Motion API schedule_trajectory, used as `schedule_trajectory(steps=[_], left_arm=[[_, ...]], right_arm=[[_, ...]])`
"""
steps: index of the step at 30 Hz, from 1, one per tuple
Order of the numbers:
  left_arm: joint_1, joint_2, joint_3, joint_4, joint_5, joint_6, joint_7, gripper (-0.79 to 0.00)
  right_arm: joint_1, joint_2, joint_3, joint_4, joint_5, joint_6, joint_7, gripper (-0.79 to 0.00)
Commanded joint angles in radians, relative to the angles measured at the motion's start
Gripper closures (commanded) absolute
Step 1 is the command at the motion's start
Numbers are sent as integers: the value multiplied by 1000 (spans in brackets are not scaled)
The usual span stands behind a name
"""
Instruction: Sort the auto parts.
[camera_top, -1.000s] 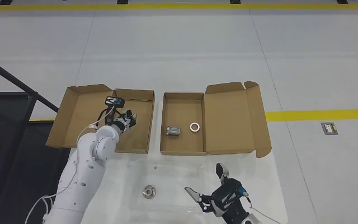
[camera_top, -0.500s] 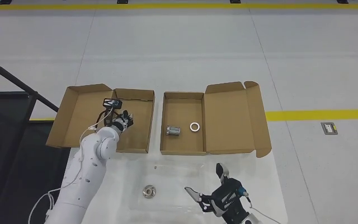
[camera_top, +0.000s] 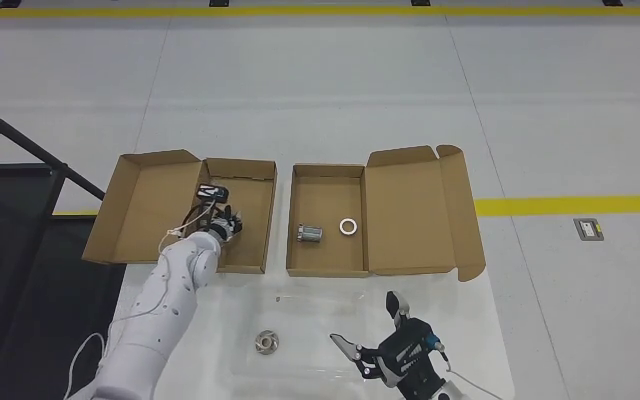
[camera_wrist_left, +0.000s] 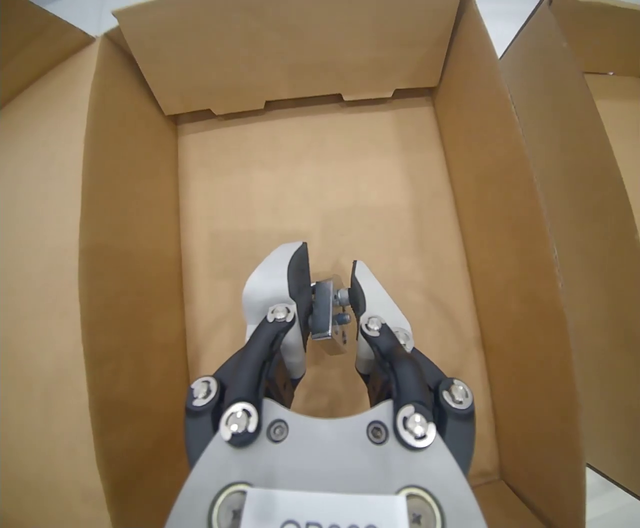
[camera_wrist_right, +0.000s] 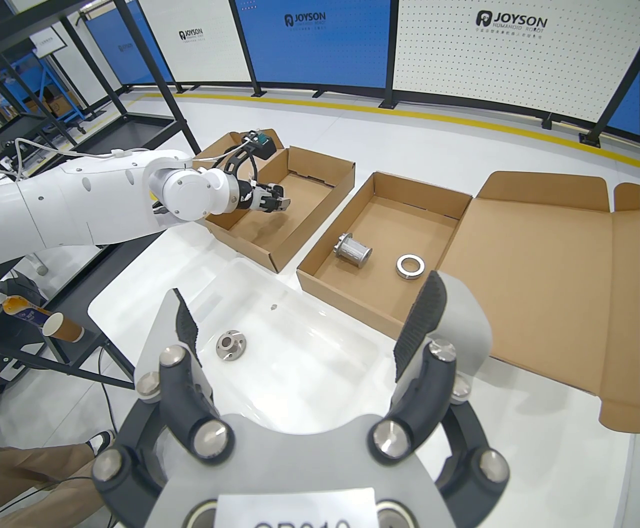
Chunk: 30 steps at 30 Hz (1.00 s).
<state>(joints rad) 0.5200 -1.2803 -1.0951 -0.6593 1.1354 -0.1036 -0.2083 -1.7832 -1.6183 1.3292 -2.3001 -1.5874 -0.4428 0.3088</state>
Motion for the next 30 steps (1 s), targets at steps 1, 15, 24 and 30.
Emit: schedule_trajectory(steps=[1,15,24,30], left_arm=[[-7,-3,2,9,-2,-1,6,-308],[41,32,-101,-196,-84,-143,-92,-339],[289,105,-279,-673,-186,-407,-400,-477],[455,146,-397,-923,-332,-582,-605,-677]], right_arm=[[0,0,0,0,0,0,0,-785],[0,0,0,0,0,0,0,-785],[0,0,0,0,0,0,0,-785],[0,0,0,0,0,0,0,-785]])
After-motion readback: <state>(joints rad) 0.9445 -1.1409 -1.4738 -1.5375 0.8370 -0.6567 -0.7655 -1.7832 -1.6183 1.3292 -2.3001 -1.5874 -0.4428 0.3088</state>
